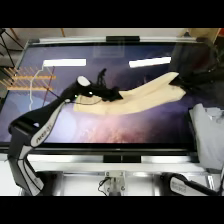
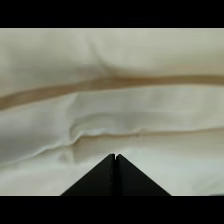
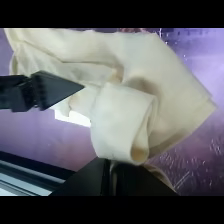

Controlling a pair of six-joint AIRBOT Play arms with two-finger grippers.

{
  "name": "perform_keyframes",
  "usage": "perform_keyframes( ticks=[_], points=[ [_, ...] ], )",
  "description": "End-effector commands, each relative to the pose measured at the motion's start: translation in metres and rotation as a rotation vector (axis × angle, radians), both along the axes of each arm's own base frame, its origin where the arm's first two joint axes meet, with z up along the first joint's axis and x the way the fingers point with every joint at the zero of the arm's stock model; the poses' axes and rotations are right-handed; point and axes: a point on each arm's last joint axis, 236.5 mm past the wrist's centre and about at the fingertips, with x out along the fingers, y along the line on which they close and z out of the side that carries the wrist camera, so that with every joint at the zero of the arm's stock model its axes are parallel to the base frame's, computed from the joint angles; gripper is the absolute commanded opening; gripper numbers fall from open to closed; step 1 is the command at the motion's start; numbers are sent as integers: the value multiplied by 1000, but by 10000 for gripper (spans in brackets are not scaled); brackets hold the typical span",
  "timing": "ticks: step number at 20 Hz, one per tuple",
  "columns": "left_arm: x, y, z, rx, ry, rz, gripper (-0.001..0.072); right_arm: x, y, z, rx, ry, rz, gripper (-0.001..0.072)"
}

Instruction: Fold the shirts.

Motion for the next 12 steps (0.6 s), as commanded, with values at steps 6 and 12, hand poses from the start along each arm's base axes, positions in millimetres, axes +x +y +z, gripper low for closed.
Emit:
perform_keyframes(
  ticks=[6, 12],
  points=[
    [-43, -85, -16, -186, 179, 24, 36, -25, 13, 45, 41, -64, -36, 82],
    [62, 74, 106, -215, -111, 144, 35, 23, 59, 26, 94, -105, -11, 81]
  ],
)
